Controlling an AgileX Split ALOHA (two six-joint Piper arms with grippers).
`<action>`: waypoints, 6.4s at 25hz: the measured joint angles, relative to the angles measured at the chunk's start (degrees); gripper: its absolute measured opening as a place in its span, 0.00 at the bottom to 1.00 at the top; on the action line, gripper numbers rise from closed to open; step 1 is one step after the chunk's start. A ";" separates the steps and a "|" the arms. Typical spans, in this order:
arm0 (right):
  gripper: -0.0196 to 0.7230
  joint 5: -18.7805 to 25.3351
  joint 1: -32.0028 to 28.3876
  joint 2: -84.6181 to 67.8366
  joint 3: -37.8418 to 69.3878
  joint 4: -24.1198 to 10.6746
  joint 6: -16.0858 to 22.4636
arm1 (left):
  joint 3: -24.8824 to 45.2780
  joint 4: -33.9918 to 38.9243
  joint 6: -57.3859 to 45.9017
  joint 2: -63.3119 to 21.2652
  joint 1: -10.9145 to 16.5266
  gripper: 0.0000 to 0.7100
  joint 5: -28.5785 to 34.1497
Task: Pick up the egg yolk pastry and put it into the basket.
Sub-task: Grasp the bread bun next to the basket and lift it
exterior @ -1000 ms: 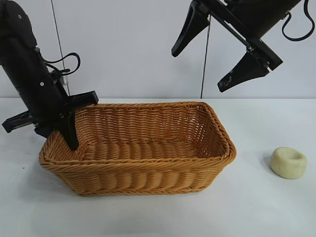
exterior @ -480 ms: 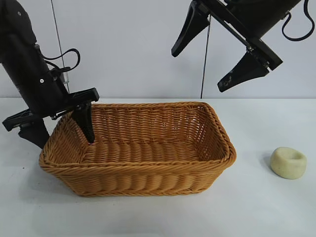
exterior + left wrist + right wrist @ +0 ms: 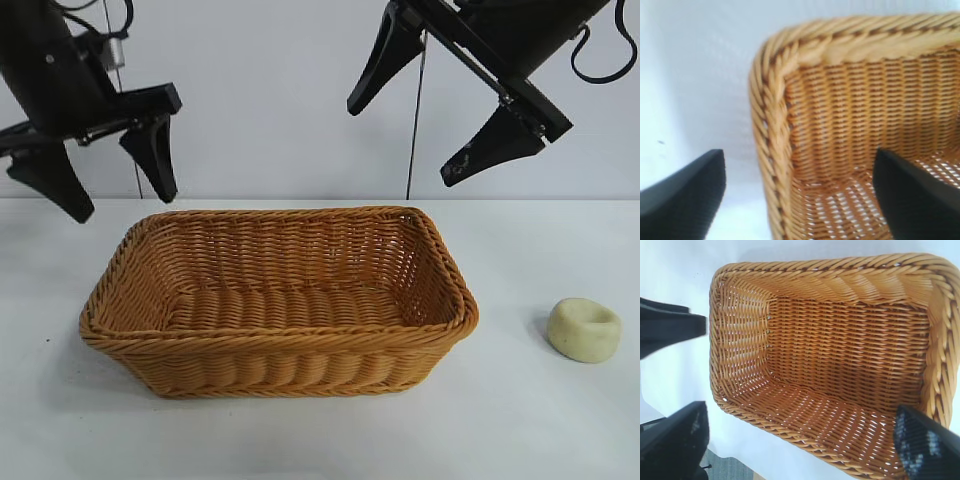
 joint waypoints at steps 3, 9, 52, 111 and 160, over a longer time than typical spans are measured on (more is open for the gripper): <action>0.96 0.00 0.00 0.00 0.00 0.00 0.00 | -1.34 2.69 -0.21 -1.52 0.00 0.85 1.54; 0.96 -0.25 0.00 0.00 0.00 0.00 0.00 | -1.80 9.51 -3.58 -1.74 0.44 0.85 6.29; 0.96 -0.12 0.00 0.00 0.00 0.00 0.00 | 45.26 11.57 1.55 -67.28 10.49 0.85 11.07; 0.96 9.32 -8.86 1.74 -1.13 -34.57 10.30 | 59.53 11.23 1.55 -110.50 10.49 0.85 3.32; 0.07 2.96 -8.86 15.95 -3.04 -38.77 12.83 | 59.53 11.23 1.55 -110.50 10.49 0.85 3.32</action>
